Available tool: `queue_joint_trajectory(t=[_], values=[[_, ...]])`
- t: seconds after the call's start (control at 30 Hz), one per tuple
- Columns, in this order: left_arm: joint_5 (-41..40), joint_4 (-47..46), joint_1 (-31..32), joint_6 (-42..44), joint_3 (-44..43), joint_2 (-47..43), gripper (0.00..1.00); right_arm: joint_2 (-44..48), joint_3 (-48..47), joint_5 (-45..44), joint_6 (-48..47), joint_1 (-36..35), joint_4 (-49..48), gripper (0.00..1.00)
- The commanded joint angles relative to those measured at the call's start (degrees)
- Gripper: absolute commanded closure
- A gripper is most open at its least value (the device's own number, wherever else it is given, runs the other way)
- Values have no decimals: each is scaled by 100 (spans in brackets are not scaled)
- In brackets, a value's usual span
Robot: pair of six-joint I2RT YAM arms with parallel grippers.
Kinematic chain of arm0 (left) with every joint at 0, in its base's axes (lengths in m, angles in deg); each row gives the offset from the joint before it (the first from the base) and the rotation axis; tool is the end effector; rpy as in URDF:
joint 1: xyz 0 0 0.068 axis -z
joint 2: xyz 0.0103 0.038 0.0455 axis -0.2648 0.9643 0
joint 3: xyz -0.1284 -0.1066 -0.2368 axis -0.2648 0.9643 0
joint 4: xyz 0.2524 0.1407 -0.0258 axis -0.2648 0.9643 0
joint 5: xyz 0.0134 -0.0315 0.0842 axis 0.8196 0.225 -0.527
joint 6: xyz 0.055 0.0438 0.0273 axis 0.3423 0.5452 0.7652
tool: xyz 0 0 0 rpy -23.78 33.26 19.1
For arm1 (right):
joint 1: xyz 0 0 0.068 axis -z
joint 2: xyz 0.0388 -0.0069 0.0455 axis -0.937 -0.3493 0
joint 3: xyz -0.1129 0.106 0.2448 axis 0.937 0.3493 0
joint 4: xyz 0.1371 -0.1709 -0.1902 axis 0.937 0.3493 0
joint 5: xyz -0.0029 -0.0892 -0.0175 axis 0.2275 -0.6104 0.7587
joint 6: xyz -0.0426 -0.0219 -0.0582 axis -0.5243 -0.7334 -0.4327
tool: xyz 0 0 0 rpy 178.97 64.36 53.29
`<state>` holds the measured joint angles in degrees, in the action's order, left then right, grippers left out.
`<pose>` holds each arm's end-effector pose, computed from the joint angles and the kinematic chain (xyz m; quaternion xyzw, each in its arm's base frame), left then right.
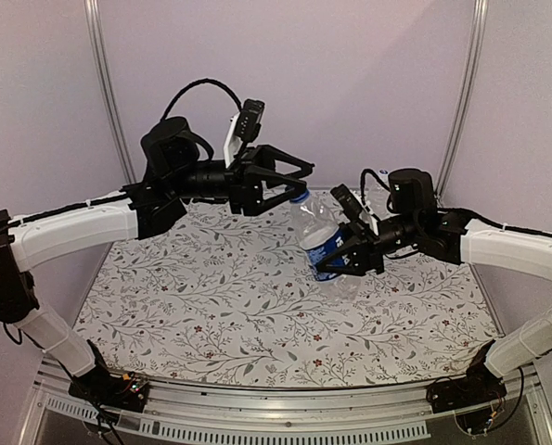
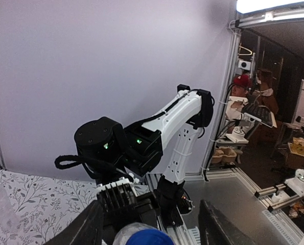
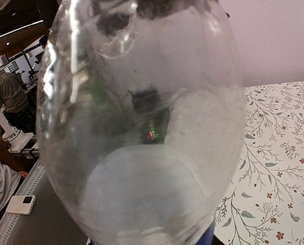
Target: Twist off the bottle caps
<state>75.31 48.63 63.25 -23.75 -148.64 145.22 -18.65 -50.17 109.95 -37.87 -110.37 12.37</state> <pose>0.2349 -0.3320 0.4116 0.4532 0.4708 -0.6142 0.4424 0.2213 0.2651 0.2982 -0.5402 0.5434 0.5522 0.3285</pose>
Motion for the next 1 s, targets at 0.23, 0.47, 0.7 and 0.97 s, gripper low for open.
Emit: queue_joint_trajectory(t=[0.23,0.47,0.7,0.97], values=[[516,-180,-57,-103,-178,242,59,-111,-210,261,43,14,-84,65],[377,-212,-68,-166,-62,189,89,-158,-229,-80,7,13,-23,66],[-701,-127,-70,-349,313,-166,100,-37,-283,-1468,25,12,232,66],[-4466,1473,311,-778,87,-567,100,-33,-571,-3283,-17,14,617,64]])
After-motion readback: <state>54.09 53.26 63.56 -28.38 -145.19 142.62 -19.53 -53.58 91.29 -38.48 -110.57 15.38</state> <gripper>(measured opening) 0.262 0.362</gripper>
